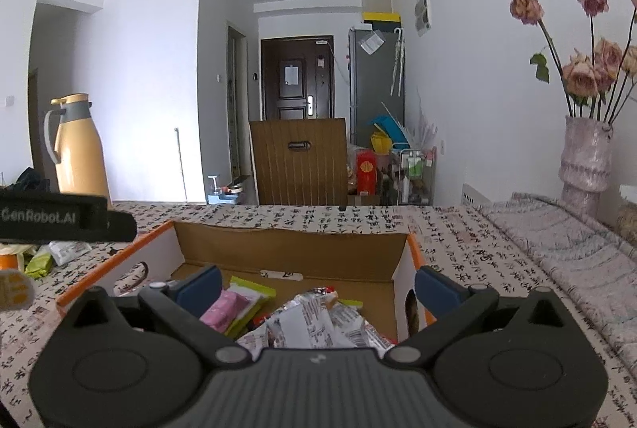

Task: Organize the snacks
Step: 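Carry the pink packet and white wrapper into the box and open both tools, then move both tools back over the snack pile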

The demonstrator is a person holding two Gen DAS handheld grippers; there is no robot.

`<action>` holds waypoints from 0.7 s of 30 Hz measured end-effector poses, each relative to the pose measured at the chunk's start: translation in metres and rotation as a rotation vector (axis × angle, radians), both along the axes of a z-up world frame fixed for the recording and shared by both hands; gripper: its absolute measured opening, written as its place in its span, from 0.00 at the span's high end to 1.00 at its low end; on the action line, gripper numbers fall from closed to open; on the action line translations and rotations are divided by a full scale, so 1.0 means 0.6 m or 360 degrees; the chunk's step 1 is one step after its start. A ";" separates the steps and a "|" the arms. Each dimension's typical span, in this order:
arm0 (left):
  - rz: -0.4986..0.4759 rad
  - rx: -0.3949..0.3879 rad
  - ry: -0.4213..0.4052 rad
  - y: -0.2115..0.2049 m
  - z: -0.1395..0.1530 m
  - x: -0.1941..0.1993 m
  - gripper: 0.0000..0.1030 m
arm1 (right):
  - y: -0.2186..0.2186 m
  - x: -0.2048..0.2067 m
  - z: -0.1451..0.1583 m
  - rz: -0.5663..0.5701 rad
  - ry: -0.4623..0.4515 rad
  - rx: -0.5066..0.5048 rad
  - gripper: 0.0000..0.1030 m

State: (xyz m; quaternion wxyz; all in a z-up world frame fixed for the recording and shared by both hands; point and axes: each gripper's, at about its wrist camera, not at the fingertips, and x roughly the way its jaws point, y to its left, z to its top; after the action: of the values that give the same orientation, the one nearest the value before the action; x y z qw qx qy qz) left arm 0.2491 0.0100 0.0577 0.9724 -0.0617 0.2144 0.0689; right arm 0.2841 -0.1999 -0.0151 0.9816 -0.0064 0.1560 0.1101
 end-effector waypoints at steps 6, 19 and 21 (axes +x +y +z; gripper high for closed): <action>-0.0004 0.0025 0.0000 -0.002 0.009 -0.032 0.00 | -0.007 -0.036 0.003 0.0008 0.0018 -0.0008 0.00; -0.0009 0.0039 0.0075 0.021 -0.021 -0.109 0.00 | -0.035 -0.118 -0.018 0.0019 0.0102 -0.0013 0.00; -0.0009 0.0034 0.0092 0.027 -0.030 -0.118 0.00 | -0.039 -0.129 -0.022 0.0019 0.0116 -0.0011 0.00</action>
State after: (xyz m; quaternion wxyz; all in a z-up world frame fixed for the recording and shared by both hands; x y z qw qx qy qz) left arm 0.1782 0.0260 0.0400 0.9666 -0.0486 0.2418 0.0700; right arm 0.2067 -0.2232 -0.0285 0.9746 -0.0068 0.1919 0.1156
